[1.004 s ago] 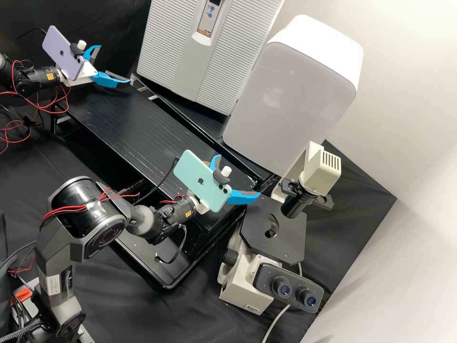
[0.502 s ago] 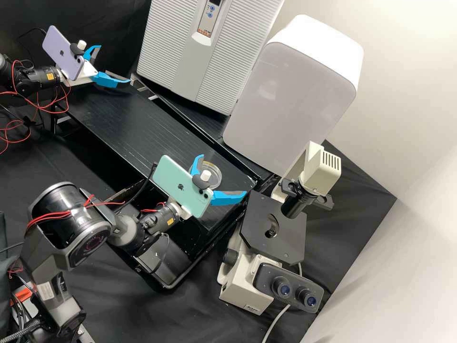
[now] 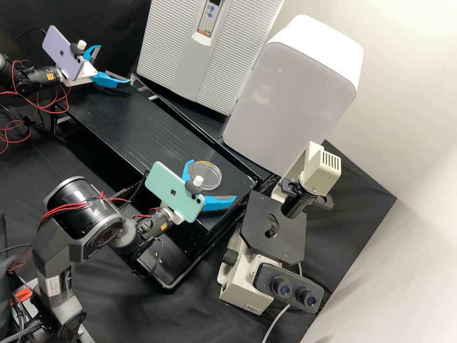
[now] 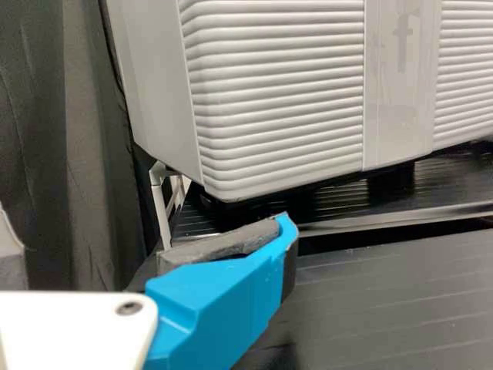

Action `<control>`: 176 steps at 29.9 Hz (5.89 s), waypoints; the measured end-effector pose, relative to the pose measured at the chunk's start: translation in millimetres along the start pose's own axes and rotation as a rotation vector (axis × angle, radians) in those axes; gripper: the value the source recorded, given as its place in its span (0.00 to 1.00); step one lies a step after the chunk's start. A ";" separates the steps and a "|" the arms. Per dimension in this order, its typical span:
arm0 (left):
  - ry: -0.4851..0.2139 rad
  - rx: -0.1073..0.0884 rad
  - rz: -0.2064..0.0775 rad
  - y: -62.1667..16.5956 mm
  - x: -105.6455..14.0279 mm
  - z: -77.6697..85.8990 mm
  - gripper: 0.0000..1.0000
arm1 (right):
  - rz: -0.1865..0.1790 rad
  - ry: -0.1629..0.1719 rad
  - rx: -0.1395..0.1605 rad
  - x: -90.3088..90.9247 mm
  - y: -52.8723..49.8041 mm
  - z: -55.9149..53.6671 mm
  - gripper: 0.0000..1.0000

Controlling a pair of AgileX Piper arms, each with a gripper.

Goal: Slide the petri dish to the left

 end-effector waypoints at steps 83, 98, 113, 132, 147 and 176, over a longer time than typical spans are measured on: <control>0.000 0.000 0.000 0.0 0.0 0.0 1.00 | -0.173 0.114 0.009 17.9 -32.8 -47.9 0.00; 0.000 0.000 0.000 0.0 0.0 0.0 1.00 | -0.263 0.256 -0.053 19.3 -64.6 -149.8 0.00; 0.000 0.000 0.000 0.0 0.0 0.0 1.00 | -0.301 0.252 -0.130 32.7 -95.2 -212.3 0.00; 0.000 0.000 0.000 0.0 0.0 0.0 1.00 | -0.453 0.201 -0.162 32.2 -147.6 -225.0 0.00; 0.000 0.000 0.000 0.0 0.0 0.0 1.00 | -0.439 0.199 -0.230 54.3 -163.0 -242.9 0.00; 0.000 0.000 0.002 0.2 0.0 0.0 1.00 | -0.509 0.292 -0.290 41.5 -174.5 -267.4 1.00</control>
